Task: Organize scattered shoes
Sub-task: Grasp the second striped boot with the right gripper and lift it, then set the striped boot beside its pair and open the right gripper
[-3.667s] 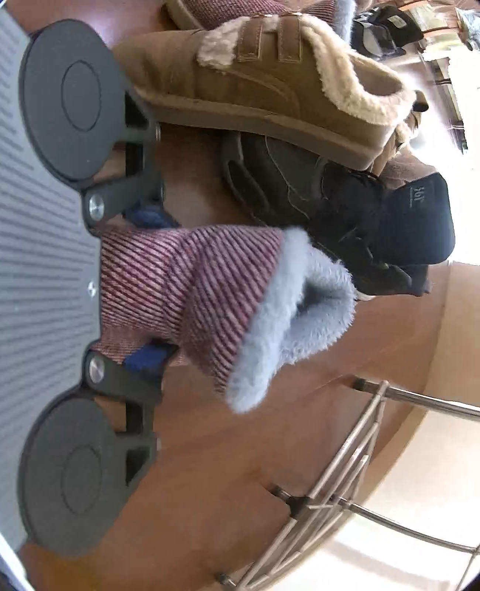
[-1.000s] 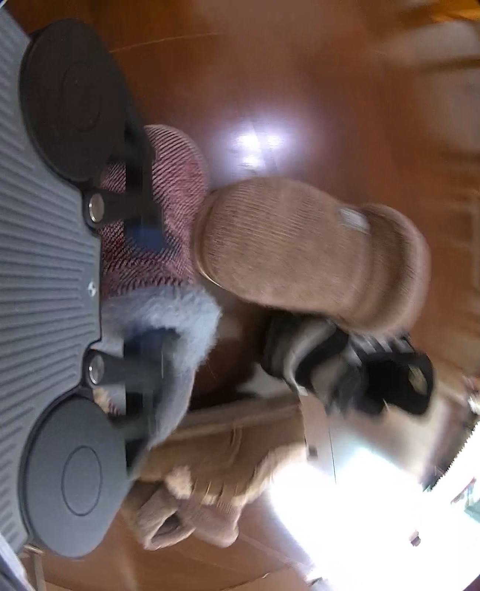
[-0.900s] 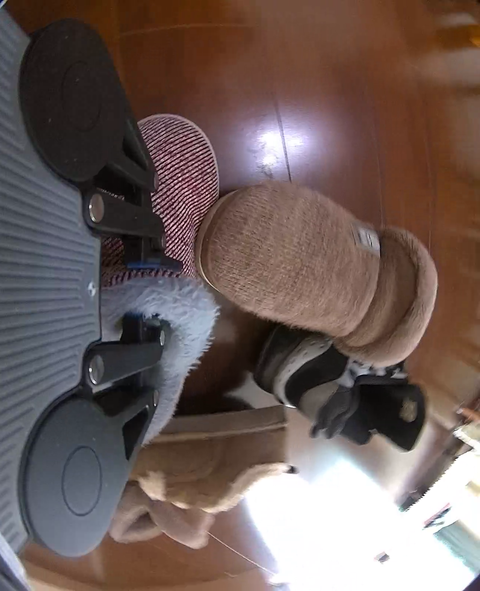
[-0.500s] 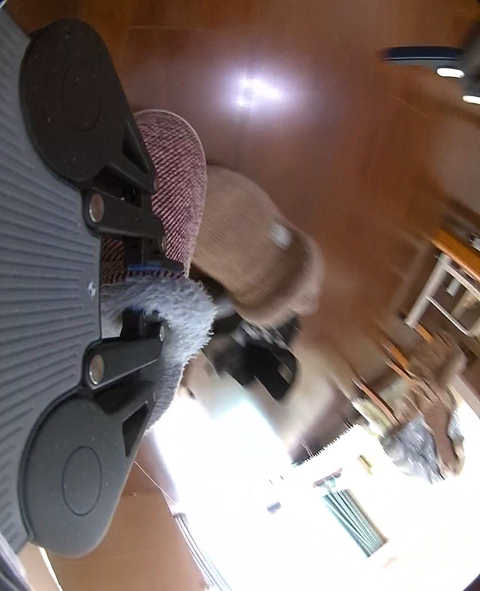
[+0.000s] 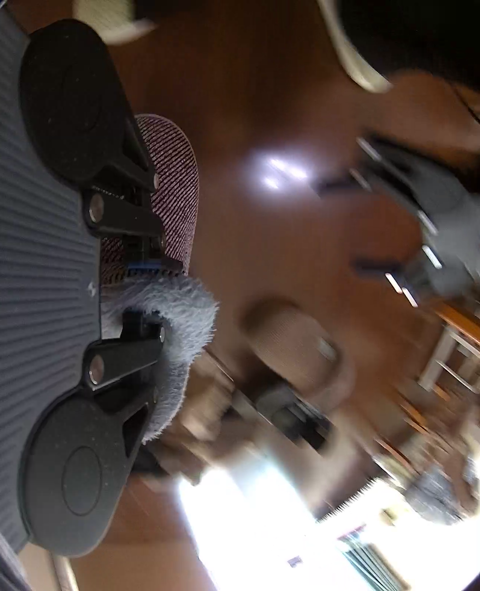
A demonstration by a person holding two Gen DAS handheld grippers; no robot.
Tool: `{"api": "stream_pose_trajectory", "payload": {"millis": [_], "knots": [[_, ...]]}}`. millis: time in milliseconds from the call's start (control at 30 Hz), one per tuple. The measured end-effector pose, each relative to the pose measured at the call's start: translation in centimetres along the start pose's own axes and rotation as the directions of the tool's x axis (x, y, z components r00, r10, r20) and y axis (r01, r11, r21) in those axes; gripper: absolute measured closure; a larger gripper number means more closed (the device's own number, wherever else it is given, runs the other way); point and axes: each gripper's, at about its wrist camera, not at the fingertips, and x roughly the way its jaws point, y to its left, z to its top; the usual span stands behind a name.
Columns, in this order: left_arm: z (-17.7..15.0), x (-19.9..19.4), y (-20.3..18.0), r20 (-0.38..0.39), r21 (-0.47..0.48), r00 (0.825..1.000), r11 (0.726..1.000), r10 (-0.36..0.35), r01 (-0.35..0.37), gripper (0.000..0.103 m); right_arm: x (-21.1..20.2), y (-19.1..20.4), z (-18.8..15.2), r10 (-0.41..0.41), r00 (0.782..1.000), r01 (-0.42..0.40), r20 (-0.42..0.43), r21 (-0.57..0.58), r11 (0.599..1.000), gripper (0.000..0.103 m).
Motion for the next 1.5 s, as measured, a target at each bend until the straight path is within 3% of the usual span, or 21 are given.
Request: {"api": "stream_pose_trajectory", "payload": {"millis": [133,200,267,333,400,433,467,500,533,567,633,667,767,800,833,867,933,967,1200,1367,1500], "knots": [[3.9,3.0,-1.9,-0.009,-0.014,0.999,0.998,-0.053,0.053,0.003,2.0,5.1,-4.0,0.03,0.996,-0.035,-0.082,-0.061,0.998,0.085],[6.1,4.3,-2.7,0.0,-0.023,0.997,0.997,-0.074,0.074,0.005,2.2,7.0,-4.5,-0.013,0.994,0.004,-0.108,-0.081,0.997,0.07],[8.2,5.6,-3.6,0.01,-0.033,0.995,0.995,-0.095,0.095,0.005,1.6,8.8,-5.3,-0.13,0.983,0.122,-0.132,-0.071,0.99,0.038],[10.3,7.0,-4.5,0.019,-0.042,0.993,0.992,-0.115,0.116,0.008,-0.2,8.5,-5.7,-0.166,0.98,0.18,-0.112,0.133,0.975,0.026],[12.7,8.6,-5.2,0.01,-0.096,0.985,0.98,-0.175,0.175,0.008,-1.8,7.9,-6.5,-0.191,0.975,0.221,-0.116,0.372,0.902,0.026],[13.4,9.4,-5.3,-0.008,-0.118,0.981,0.975,-0.192,0.19,0.009,-3.0,7.4,-7.5,-0.202,0.972,0.233,-0.119,0.578,0.782,0.025],[14.0,10.2,-5.5,-0.029,-0.137,0.978,0.97,-0.204,0.199,0.016,-3.9,7.3,-8.6,-0.207,0.971,0.229,-0.123,0.738,0.635,0.025],[14.7,11.4,-5.7,-0.064,-0.156,0.974,0.966,-0.218,0.206,0.025,-4.2,7.6,-9.6,-0.205,0.971,0.212,-0.122,0.836,0.506,0.025],[15.2,12.2,-6.0,-0.092,-0.165,0.97,0.964,-0.224,0.207,0.027,-4.1,8.0,-10.4,-0.206,0.971,0.197,-0.124,0.902,0.385,0.025],[15.3,12.8,-6.2,-0.11,-0.161,0.97,0.967,-0.215,0.196,0.036,-3.9,8.5,-11.0,-0.204,0.971,0.183,-0.128,0.942,0.281,0.025],[15.5,14.3,-7.1,-0.162,-0.142,0.97,0.977,-0.182,0.16,0.041,-2.7,9.4,-11.3,-0.188,0.972,0.174,-0.142,0.971,0.163,0.025],[15.7,14.9,-7.4,-0.179,-0.141,0.968,0.978,-0.177,0.153,0.045,-2.0,9.8,-11.0,-0.181,0.97,0.186,-0.159,0.972,0.141,0.025],[16.0,15.7,-8.3,-0.186,-0.158,0.964,0.974,-0.189,0.161,0.072,0.0,10.7,-10.0,-0.143,0.966,0.232,-0.216,0.967,0.108,0.025],[16.0,15.8,-8.5,-0.184,-0.161,0.964,0.973,-0.191,0.162,0.074,0.5,10.7,-9.8,-0.14,0.965,0.24,-0.224,0.965,0.11,0.025],[15.9,15.8,-8.7,-0.18,-0.157,0.965,0.974,-0.191,0.164,0.074,1.4,11.2,-9.4,-0.135,0.961,0.258,-0.242,0.959,0.115,0.033],[15.8,15.7,-8.9,-0.174,-0.145,0.966,0.975,-0.19,0.166,0.075,2.2,11.6,-9.0,-0.131,0.957,0.275,-0.259,0.954,0.121,0.053],[15.5,15.5,-9.3,-0.162,-0.122,0.969,0.978,-0.188,0.169,0.076,3.4,12.6,-8.0,-0.155,0.935,0.344,-0.32,0.923,0.173,0.065],[15.3,15.4,-9.5,-0.156,-0.11,0.97,0.979,-0.187,0.171,0.076,3.7,12.7,-8.1,-0.153,0.936,0.342,-0.318,0.924,0.171,0.07],[15.5,15.5,-12.7,-0.13,-0.09,0.95,0.957,-0.286,0.276,0.076,1.8,14.5,-10.7,-0.081,0.924,0.381,-0.373,0.918,0.112,0.073],[16.5,15.8,-14.9,-0.105,-0.076,0.942,0.947,-0.318,0.311,0.076,0.3,16.7,-12.5,-0.057,0.897,0.442,-0.438,0.889,0.123,0.072],[17.3,16.1,-15.3,-0.101,-0.084,0.942,0.946,-0.32,0.312,0.076,0.2,16.4,-13.4,-0.056,0.892,0.452,-0.449,0.886,0.106,0.072]]}}
